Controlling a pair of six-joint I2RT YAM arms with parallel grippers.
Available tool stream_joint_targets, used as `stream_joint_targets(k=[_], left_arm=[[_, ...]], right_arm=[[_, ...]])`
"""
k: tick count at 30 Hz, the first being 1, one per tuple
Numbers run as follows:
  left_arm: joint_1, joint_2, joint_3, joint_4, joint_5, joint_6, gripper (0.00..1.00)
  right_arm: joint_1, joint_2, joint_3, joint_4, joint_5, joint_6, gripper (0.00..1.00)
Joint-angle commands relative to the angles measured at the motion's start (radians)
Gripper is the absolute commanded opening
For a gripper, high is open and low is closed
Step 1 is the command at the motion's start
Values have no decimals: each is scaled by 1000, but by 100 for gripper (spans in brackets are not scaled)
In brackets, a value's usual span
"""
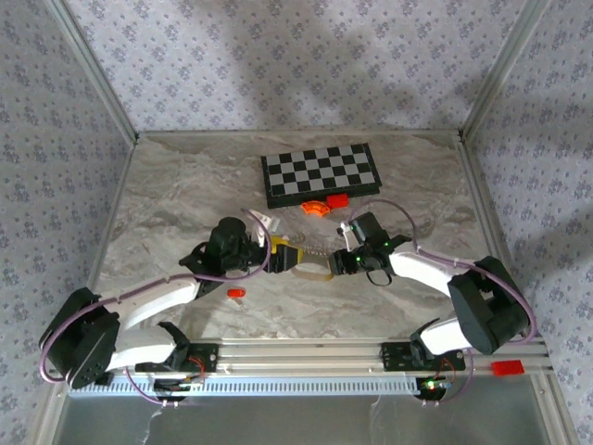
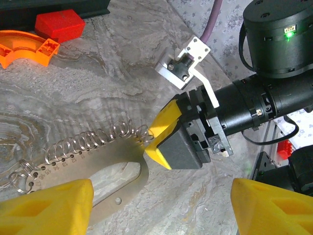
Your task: Put the keys on the keyring
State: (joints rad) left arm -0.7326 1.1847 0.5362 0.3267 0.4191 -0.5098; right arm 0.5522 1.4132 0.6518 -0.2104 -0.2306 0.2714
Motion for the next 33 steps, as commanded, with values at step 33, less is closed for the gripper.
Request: stream_joint_targets(k=[33], left_arm=[[32, -93, -62, 41, -9, -27, 74]], right_arm=[[48, 67, 70, -67, 133, -23, 26]])
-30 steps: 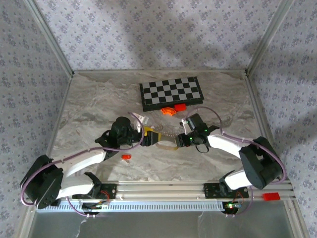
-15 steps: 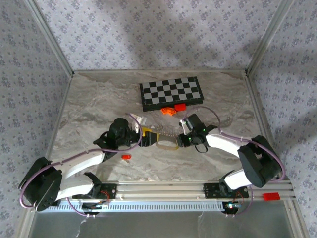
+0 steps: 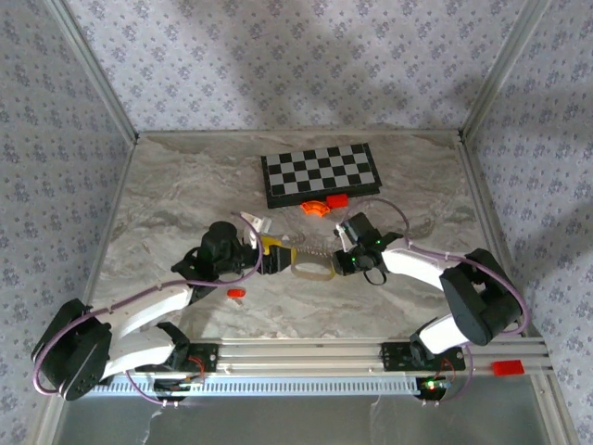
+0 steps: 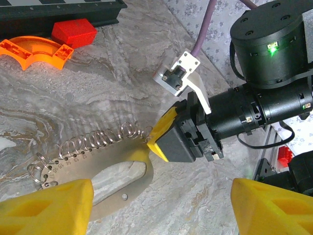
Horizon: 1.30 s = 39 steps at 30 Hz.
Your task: Put the keys on the keyring
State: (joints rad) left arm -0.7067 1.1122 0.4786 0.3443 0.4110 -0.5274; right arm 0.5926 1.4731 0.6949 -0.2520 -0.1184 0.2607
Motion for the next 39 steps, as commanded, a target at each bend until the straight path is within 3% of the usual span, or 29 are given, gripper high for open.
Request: stream_joint_targets(k=[1, 16, 28, 31, 39], left_arm=[[7, -21, -5, 23, -1, -9, 74], [8, -26, 5, 6, -9, -10, 73], [7, -44, 5, -8, -9, -2, 72], [7, -56, 10, -16, -6, 4, 70], [6, -133, 39, -53, 32, 47, 64]], right_arm=[[7, 9, 27, -26, 22, -12, 26], [16, 7, 28, -29, 59, -9, 18], [30, -25, 14, -17, 77, -25, 5], [53, -64, -6, 15, 79, -46, 3], [72, -310, -91, 169, -93, -166, 0]])
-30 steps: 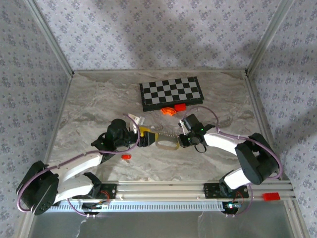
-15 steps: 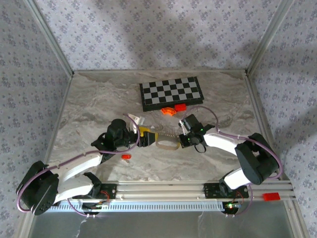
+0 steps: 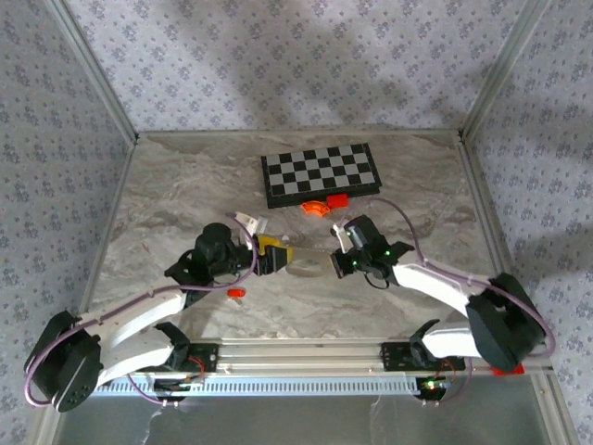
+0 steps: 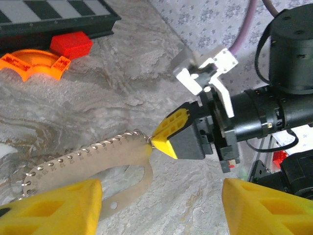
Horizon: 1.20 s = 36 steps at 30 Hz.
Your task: Put the keys on the keyring
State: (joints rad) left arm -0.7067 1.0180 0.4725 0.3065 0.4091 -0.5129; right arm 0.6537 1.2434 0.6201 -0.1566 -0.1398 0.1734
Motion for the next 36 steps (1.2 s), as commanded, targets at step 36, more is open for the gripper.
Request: stream_joint_targets(k=[36], left_arm=[[-247, -338, 196, -148, 119, 512, 55]], right_arm=[[61, -325, -63, 1062, -805, 241, 0]])
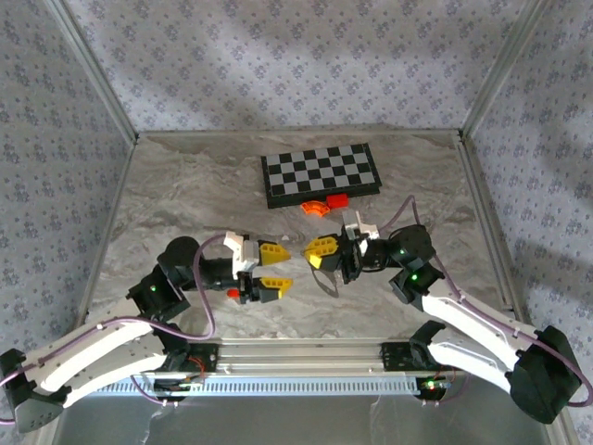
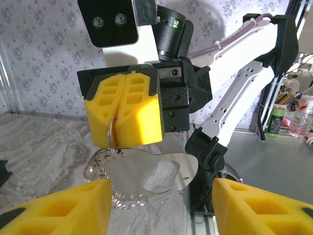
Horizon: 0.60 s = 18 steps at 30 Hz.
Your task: Put the keys on the keyring
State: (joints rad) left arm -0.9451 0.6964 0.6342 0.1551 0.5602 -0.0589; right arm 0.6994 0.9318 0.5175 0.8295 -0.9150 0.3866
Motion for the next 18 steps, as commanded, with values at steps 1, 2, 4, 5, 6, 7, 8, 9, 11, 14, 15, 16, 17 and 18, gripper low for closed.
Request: stream_joint_targets(k=[1, 2, 4, 5, 6, 7, 8, 9, 11, 14, 15, 16, 17, 18], left_arm=[[-9, -17, 34, 11, -36, 61, 54], [-10, -14, 35, 17, -40, 63, 54], [-11, -11, 37, 28, -47, 65, 53], [-11, -8, 39, 34, -51, 64, 52], [-11, -6, 40, 37, -54, 64, 51], [-10, -3, 44, 39, -57, 64, 49], [-12, 1, 45, 41, -60, 63, 48], [-12, 4, 46, 42, -60, 61, 47], [-13, 12, 47, 49, -60, 58, 43], [-18, 21, 46, 71, -45, 48, 37], [-19, 25, 48, 76, -37, 47, 36], [-20, 31, 52, 80, -26, 44, 35], [-23, 37, 56, 81, -16, 43, 35], [-25, 43, 60, 79, -8, 45, 35]], right_arm=[[20, -17, 39, 72, -31, 21, 0], [25, -23, 38, 63, -30, 9, 0], [33, -39, 35, 30, -24, -22, 0], [38, -47, 34, 4, -21, -43, 0], [42, -55, 35, -17, -19, -65, 0], [47, -61, 34, -37, -15, -85, 0], [50, -65, 35, -49, -13, -96, 0], [52, -68, 34, -52, -12, -100, 0], [55, -70, 32, -53, -13, -108, 0], [57, -72, 27, -67, -3, -130, 0], [57, -75, 25, -70, 2, -135, 0], [57, -76, 23, -70, 7, -142, 0], [57, -79, 21, -71, 12, -145, 0], [58, -80, 20, -68, 15, -147, 0]])
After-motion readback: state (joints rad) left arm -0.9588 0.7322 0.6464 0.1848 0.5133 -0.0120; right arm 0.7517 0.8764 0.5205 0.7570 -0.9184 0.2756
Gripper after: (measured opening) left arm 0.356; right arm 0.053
